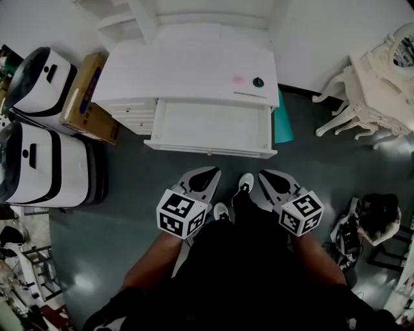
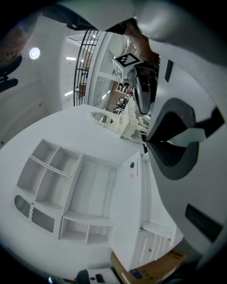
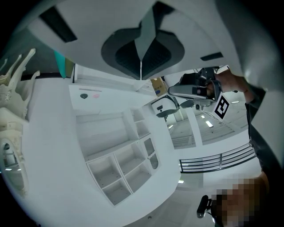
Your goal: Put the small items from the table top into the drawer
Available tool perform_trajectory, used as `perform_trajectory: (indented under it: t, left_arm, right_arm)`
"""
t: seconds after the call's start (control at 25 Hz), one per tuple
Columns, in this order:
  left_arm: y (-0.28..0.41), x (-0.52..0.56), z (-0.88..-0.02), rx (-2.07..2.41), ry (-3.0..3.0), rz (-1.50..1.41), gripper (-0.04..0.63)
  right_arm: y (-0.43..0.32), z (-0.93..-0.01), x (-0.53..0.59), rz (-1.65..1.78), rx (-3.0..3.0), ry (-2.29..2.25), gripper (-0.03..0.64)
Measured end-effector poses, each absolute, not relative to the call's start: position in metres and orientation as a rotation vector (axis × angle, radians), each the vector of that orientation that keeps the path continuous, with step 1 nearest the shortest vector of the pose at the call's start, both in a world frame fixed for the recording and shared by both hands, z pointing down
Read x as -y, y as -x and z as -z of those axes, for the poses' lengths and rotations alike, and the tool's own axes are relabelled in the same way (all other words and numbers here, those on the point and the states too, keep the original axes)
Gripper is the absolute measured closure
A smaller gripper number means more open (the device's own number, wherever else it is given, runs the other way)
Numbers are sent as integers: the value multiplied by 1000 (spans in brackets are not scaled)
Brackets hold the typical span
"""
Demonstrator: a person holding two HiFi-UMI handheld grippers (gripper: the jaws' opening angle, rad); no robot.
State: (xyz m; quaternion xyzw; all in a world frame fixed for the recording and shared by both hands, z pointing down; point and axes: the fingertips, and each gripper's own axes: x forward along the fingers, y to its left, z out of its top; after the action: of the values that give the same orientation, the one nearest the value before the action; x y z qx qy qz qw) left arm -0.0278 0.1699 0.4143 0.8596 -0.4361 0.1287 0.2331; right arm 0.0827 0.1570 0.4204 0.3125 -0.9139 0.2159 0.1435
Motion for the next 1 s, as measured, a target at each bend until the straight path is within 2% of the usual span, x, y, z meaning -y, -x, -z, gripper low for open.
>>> perform_trajectory:
  t: [1.0]
  left_arm:
    - [33, -88, -422, 1230, -2310, -431, 592]
  right_arm:
    - [-78, -431, -63, -697, 2672, -900, 589]
